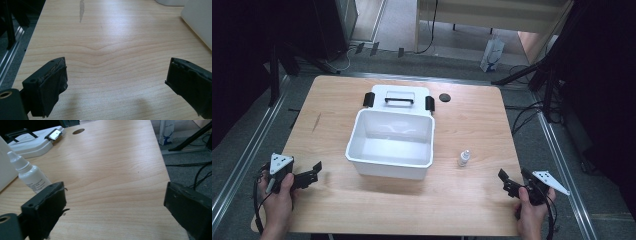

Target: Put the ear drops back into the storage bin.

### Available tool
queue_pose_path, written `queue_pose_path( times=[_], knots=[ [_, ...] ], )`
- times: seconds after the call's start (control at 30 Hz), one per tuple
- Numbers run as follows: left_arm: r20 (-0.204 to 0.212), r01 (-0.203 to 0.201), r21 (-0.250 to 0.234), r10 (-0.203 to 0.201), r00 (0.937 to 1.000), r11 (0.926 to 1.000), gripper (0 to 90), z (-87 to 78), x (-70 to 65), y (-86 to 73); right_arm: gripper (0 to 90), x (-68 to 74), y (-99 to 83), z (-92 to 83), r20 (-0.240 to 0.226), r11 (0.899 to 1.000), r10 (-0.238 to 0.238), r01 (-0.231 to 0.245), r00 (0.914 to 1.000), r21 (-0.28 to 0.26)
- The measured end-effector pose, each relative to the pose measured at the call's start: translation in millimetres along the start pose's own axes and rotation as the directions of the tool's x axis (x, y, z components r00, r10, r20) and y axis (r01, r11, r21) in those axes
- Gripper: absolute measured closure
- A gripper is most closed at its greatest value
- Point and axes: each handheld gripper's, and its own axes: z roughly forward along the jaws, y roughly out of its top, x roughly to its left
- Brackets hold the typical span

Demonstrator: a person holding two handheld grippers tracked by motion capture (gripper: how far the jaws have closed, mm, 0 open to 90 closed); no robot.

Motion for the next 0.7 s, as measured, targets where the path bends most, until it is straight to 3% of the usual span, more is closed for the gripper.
queue_pose_path(
  times=[0.2, 0.33, 0.43, 0.57, 0.67, 0.7],
  knots=[
    [-0.006, -0.007, 0.005, 0.007, 1.0000, 1.0000, 4.1, 0.3, -0.8, 0.2, 10.4, 1.7, 1.2, -0.9, -0.003, 1.000, -0.022, 0.022, 0.9997, 0.022],
    [-0.002, -0.005, 0.009, 0.005, 1.0000, 1.0000, 4.1, -0.2, 0.1, 0.2, 11.4, 4.1, 2.0, 1.1, -0.045, 0.997, 0.005, -0.001, 0.9990, 0.083],
    [-0.001, -0.001, 0.007, 0.001, 1.0000, 1.0000, 4.1, -0.1, -0.1, 0.1, 11.8, 7.7, 2.6, 2.7, -0.058, 0.993, -0.018, 0.025, 0.9982, 0.118],
    [0.001, -0.011, 0.009, 0.011, 0.9999, 0.9999, 4.1, 0.4, -0.7, 0.3, 12.6, 18.3, 8.1, 7.6, -0.087, 0.974, -0.082, 0.098, 0.9929, 0.204],
    [-0.002, -0.017, 0.014, 0.017, 0.9998, 0.9998, 4.1, 0.7, -1.4, 0.5, 12.8, 24.4, 13.6, 11.8, -0.096, 0.952, -0.122, 0.144, 0.9880, 0.272],
    [0.001, -0.016, 0.011, 0.016, 0.9999, 0.9998, 4.1, 0.6, -1.1, 0.4, 12.7, 27.3, 17.2, 13.3, -0.105, 0.940, -0.145, 0.170, 0.9839, 0.297]
  ],
)
